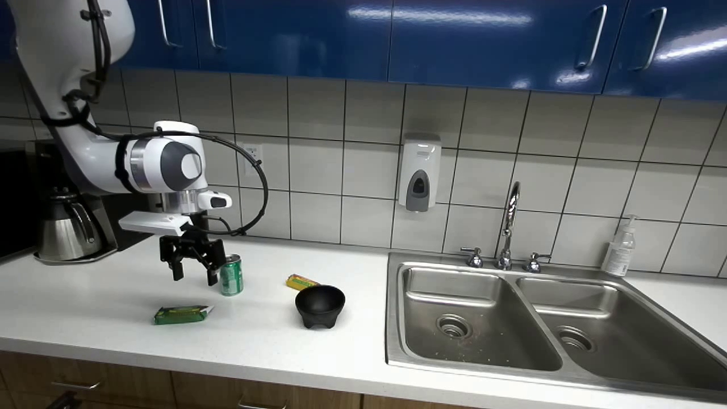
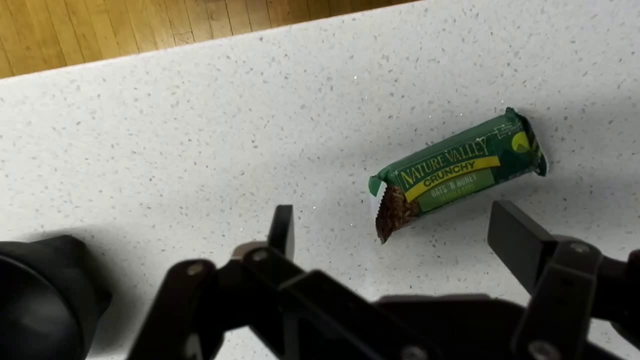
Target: Lift the drink can and put it in the black bowl.
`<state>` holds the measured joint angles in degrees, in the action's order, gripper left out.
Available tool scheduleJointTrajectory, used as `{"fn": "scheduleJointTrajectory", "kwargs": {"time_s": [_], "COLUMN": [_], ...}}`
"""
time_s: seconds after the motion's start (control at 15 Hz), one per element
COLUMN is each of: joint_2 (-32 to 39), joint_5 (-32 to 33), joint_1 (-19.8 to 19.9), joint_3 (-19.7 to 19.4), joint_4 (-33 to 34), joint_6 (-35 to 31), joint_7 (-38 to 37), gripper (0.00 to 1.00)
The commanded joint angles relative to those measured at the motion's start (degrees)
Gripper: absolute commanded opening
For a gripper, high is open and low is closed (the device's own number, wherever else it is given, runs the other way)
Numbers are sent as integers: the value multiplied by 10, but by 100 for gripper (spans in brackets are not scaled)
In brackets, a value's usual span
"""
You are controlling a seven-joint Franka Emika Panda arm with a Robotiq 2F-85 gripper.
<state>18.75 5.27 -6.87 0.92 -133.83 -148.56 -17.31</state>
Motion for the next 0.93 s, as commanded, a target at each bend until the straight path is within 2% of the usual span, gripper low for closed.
{"fn": "scheduleJointTrajectory", "kwargs": {"time_s": [0.0,0.87], "joint_2": [22,109], "joint_5": [10,-7], "joint_1": [-16,-23], "joint_3": [-16,-25], "joint_4": [30,148], "joint_6": [-4,33], "joint_7": [-20,-13], "gripper": [100,100]}}
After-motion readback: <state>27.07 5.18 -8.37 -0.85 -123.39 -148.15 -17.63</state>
